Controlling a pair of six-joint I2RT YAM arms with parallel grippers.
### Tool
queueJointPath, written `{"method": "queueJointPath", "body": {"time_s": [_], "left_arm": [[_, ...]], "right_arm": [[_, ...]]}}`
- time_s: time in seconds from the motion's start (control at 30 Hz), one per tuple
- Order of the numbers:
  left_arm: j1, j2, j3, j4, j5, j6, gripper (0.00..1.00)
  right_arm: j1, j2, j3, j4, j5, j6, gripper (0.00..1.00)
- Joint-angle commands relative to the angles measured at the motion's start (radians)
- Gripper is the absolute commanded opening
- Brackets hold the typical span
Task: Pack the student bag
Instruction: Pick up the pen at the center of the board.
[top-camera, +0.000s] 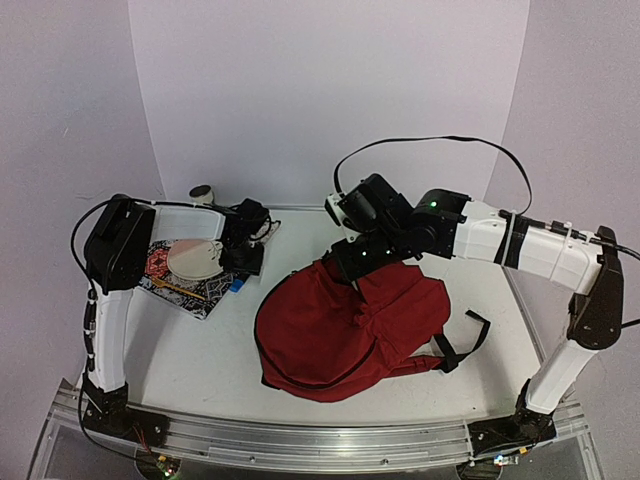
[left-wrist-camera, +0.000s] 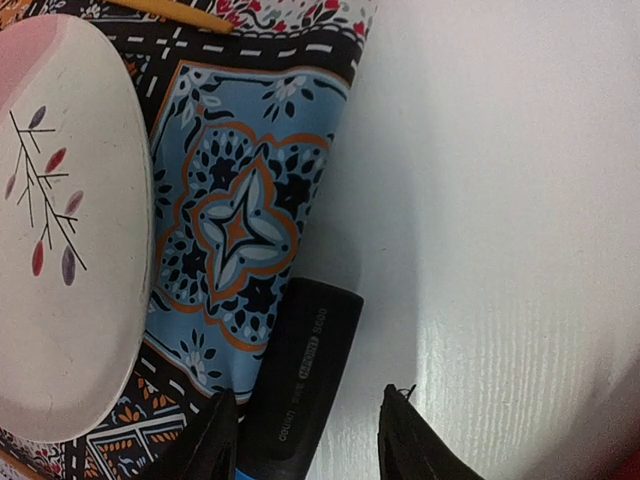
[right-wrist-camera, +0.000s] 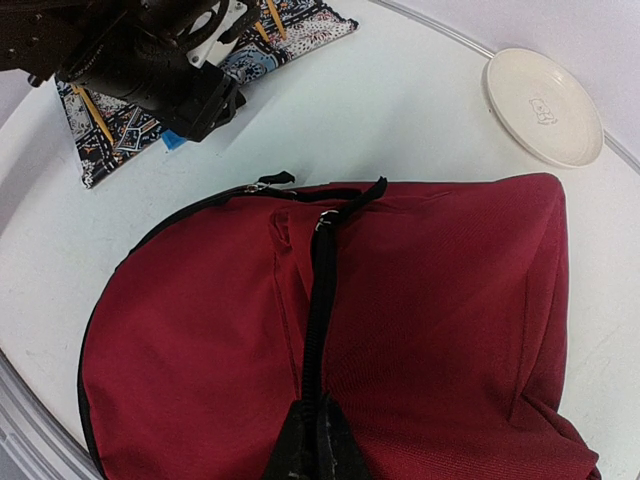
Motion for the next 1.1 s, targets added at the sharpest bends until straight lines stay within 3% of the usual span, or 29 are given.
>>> {"method": "queueJointPath", "body": {"time_s": [0.0, 0.5, 0.83, 1.07], "left_arm": [[0.010, 0.025, 0.056, -0.038, 0.029, 0.027, 0.46], [-0.014, -0.084, -0.084, -0.044, 0.115, -0.013, 0.36], [-0.029, -0.150, -0.180, -0.054, 0.127, -0.037, 0.10], [-0.029, -0.282, -0.236, -0.037, 0.173, -0.077, 0.00]], "right_arm": [[0.018, -0.025, 0.029, 0.034, -0.013, -0.007, 0.00], [0.018, 0.000, 0.047, 0.034, -0.013, -0.017, 0.00], [0.018, -0.006, 0.036, 0.035, -0.009, -0.014, 0.00], [0.017, -0.017, 0.025, 0.037, -0.005, -0.011, 0.00]]}}
